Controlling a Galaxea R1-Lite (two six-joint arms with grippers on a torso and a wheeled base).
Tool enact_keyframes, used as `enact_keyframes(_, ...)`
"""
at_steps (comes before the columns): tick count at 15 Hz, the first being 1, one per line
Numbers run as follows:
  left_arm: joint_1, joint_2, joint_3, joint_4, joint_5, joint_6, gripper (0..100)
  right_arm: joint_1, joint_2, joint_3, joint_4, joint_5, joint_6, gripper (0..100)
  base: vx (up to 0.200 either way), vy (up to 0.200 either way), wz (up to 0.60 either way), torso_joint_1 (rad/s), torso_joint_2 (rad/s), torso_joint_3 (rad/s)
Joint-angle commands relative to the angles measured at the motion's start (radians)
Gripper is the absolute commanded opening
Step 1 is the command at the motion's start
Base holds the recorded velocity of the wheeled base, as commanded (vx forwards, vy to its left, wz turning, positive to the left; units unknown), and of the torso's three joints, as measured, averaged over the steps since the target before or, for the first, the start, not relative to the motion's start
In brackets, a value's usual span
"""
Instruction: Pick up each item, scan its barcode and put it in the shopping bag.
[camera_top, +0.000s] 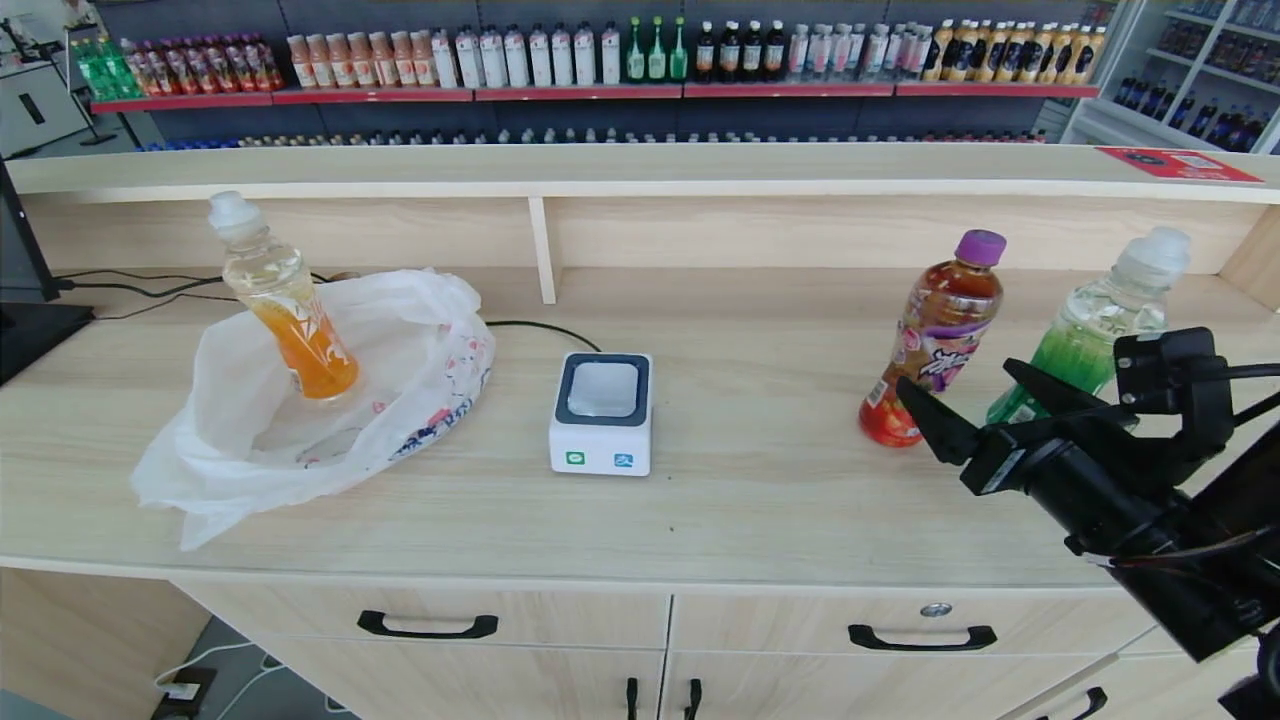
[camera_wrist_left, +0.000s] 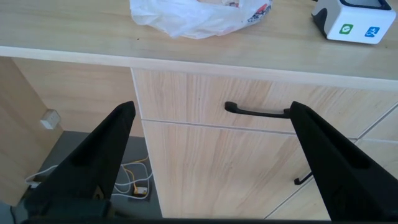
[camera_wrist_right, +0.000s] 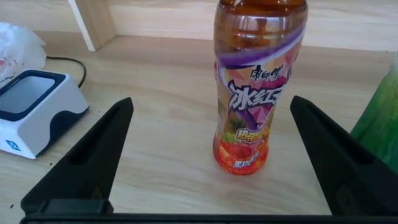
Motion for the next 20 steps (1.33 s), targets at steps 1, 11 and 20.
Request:
enact_keyframes(1,0.000,0.000,0.000,0.000,0.000,0.000,100,-0.005,0.048,-0.029,-0.002,0.000,0.000,100,0.000,0.000,0.00,0.000,0.00,0.000)
enact_keyframes(11,0.000,0.000,0.000,0.000,0.000,0.000,100,-0.053,0.143,-0.118,-0.002,0.000,0.002,100,0.000,0.000,0.00,0.000,0.00,0.000)
enact_keyframes(20,0.000,0.000,0.000,0.000,0.002,0.000,100,-0.084,0.245,-0.230,-0.002,0.000,0.002,100,0.000,0.000,0.00,0.000,0.00,0.000)
